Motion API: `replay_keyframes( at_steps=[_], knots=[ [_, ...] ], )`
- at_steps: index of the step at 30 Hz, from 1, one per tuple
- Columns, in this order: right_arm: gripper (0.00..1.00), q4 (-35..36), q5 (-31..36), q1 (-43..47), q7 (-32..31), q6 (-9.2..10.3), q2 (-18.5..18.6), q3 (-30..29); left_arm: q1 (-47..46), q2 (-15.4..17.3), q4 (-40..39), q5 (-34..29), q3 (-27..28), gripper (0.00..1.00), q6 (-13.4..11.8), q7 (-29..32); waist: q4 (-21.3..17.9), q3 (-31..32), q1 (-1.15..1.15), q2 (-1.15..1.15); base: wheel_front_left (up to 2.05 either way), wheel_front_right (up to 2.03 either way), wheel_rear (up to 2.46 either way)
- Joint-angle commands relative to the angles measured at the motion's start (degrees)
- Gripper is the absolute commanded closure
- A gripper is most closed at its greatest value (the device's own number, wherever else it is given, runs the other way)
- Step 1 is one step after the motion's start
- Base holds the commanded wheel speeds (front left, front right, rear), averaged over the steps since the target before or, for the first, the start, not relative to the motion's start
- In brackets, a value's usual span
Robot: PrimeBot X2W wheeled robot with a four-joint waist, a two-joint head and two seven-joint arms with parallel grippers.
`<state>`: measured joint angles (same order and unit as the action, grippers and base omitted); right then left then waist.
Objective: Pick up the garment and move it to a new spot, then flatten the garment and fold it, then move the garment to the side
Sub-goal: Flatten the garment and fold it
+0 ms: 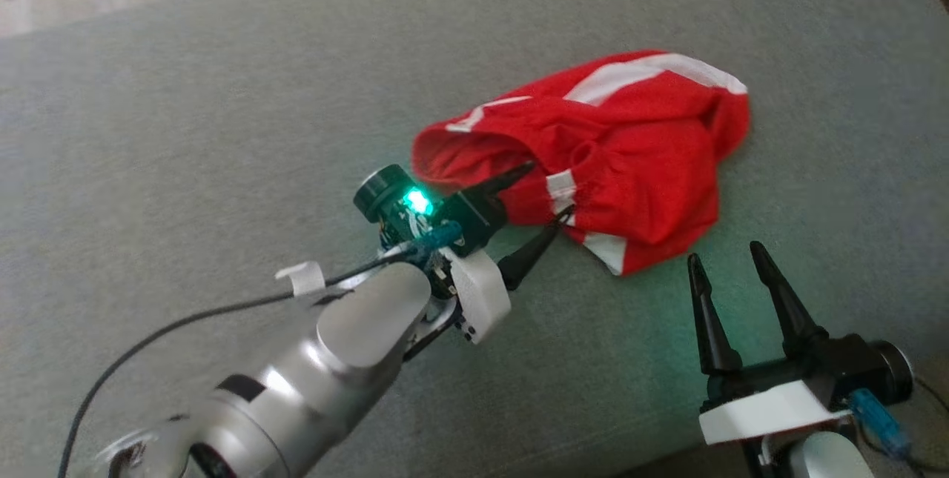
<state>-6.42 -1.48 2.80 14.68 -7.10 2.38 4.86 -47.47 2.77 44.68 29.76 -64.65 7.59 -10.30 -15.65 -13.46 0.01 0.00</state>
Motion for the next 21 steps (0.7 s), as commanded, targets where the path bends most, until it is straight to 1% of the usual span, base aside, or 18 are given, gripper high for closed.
replay_keyframes(
  at_steps=[1,5,11,13,16,18,21],
  knots=[
    [0.0,1.77,-0.31,-1.25,0.32,-0.39,0.5,1.18,-3.66,0.11,-0.11,0.83,0.45,0.0,-0.11,-0.05,-1.97,-1.61,-0.01,0.0,0.0,0.0,0.0],
    [0.0,1.6,-0.38,-1.33,0.32,-0.39,0.5,1.29,-6.15,0.11,3.19,1.67,-2.53,0.0,-0.11,-0.61,-2.61,-1.77,-0.01,0.0,0.0,0.0,0.0],
    [0.0,1.7,-0.28,-1.6,0.32,-0.39,0.5,1.45,-7.16,0.1,2.36,6.33,-7.37,0.0,-0.1,1.79,-2.61,-1.91,-0.01,0.0,0.0,0.0,0.0],
    [0.0,1.69,-0.3,-1.56,0.32,-0.39,0.5,1.4,-7.06,0.1,1.33,7.64,-8.07,0.27,-0.1,2.67,-2.43,-1.66,-0.01,0.0,0.0,0.0,0.0],
    [0.0,1.54,-0.24,-1.42,0.32,-0.39,0.5,1.27,-7.02,0.1,-0.21,8.49,-8.52,1.0,-0.1,2.71,-2.15,-1.19,-0.01,0.0,0.0,0.0,0.0],
    [0.0,1.4,-0.22,-1.32,0.32,-0.39,0.5,1.32,-6.37,0.1,-1.87,8.73,-8.64,1.0,-0.1,3.51,-1.94,-0.64,-0.01,0.0,0.0,0.0,0.0],
    [0.0,1.09,-0.24,-1.15,0.32,-0.39,0.5,1.61,-4.34,0.1,-4.57,7.35,-8.67,1.0,-0.1,7.53,-1.77,0.55,-0.01,0.0,0.0,0.0,0.0]
  ],
)
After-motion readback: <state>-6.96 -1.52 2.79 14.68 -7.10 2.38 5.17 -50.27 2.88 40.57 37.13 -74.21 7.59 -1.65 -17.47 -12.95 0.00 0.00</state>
